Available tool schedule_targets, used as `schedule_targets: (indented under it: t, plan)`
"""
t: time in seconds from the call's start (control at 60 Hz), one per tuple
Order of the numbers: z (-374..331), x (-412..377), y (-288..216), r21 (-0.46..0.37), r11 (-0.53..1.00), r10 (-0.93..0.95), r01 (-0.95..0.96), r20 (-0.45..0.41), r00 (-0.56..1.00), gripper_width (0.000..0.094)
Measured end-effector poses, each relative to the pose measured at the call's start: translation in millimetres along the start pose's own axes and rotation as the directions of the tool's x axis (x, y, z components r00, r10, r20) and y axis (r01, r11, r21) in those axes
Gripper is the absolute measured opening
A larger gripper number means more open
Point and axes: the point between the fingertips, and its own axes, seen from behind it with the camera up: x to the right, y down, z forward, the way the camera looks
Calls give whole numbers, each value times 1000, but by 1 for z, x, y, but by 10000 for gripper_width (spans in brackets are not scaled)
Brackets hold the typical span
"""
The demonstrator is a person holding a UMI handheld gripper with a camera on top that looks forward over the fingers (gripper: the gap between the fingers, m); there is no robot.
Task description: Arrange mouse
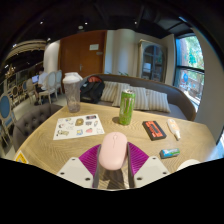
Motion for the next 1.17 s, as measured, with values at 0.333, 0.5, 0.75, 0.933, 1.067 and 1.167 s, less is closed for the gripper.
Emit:
schedule_targets:
  t: [0.333, 0.5, 0.75, 0.933, 1.067, 1.167]
  plan:
    - [-158, 219, 5, 139, 990, 55, -19, -256, 965, 400]
    - [-130, 290, 109, -39, 977, 194, -210, -256, 947, 401]
    - [-112, 292, 155, -103, 965, 219, -242, -195, 956, 456]
    - [-124, 272, 147, -96, 974, 193, -205, -118, 974, 851]
    - [-166, 255, 139, -15, 969, 246, -248, -78, 966, 842]
    - [-200, 247, 144, 39, 967, 255, -253, -84, 963, 839]
